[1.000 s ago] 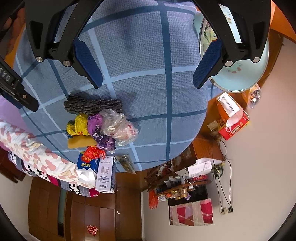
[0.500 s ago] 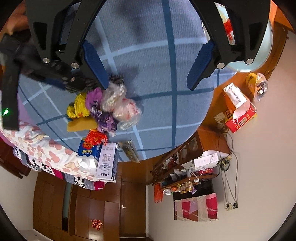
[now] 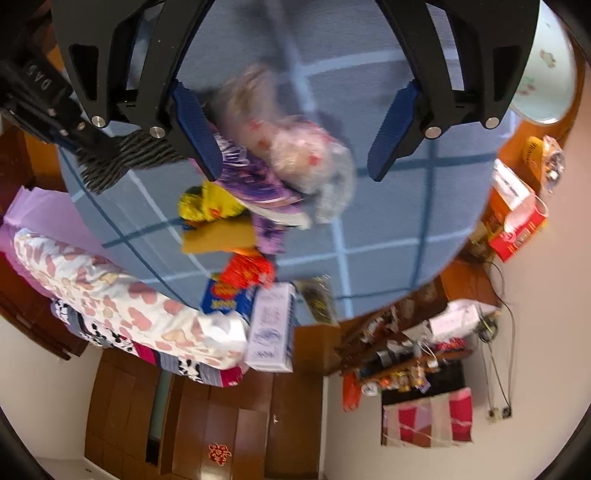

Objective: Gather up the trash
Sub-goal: 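Grasp the purple snack wrapper with the left tool while the right tool grasps the black knitted scrubber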

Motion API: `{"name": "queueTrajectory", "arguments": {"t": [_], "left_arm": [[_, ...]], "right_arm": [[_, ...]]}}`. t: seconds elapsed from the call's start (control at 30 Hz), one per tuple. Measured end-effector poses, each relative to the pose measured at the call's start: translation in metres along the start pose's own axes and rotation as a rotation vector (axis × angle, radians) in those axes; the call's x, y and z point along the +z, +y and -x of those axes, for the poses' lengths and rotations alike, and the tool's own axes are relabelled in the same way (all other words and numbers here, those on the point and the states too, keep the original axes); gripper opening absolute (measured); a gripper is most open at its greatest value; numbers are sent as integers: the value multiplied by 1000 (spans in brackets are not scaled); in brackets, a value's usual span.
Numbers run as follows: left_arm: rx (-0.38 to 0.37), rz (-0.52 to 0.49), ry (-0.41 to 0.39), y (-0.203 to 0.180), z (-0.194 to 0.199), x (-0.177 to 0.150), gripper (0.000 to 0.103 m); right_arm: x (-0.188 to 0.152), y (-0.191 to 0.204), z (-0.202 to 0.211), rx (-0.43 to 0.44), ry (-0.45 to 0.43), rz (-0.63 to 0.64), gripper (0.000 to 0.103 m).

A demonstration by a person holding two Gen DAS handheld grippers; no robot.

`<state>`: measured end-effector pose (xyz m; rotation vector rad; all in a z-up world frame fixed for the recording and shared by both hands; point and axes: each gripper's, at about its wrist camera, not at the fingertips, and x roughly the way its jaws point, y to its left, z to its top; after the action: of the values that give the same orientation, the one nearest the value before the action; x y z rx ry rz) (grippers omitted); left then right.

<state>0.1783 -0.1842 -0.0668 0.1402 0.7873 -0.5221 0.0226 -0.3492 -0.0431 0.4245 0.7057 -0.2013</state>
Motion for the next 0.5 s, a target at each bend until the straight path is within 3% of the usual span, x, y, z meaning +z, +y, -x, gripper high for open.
{"name": "queueTrajectory", "arguments": {"t": [0.27, 0.37, 0.43, 0.5], "left_arm": [[-27, -14, 23, -31, -11, -2, 77], [4, -26, 48, -43, -23, 1, 77], [13, -28, 63, -47, -32, 1, 73], [30, -26, 97, -49, -46, -2, 56]], "right_arm": [[5, -47, 23, -91, -68, -68, 20], [6, -58, 26, -106, -82, -84, 20], [6, -62, 24, -108, -81, -87, 20], [5, -65, 23, -101, -73, -97, 20]]}}
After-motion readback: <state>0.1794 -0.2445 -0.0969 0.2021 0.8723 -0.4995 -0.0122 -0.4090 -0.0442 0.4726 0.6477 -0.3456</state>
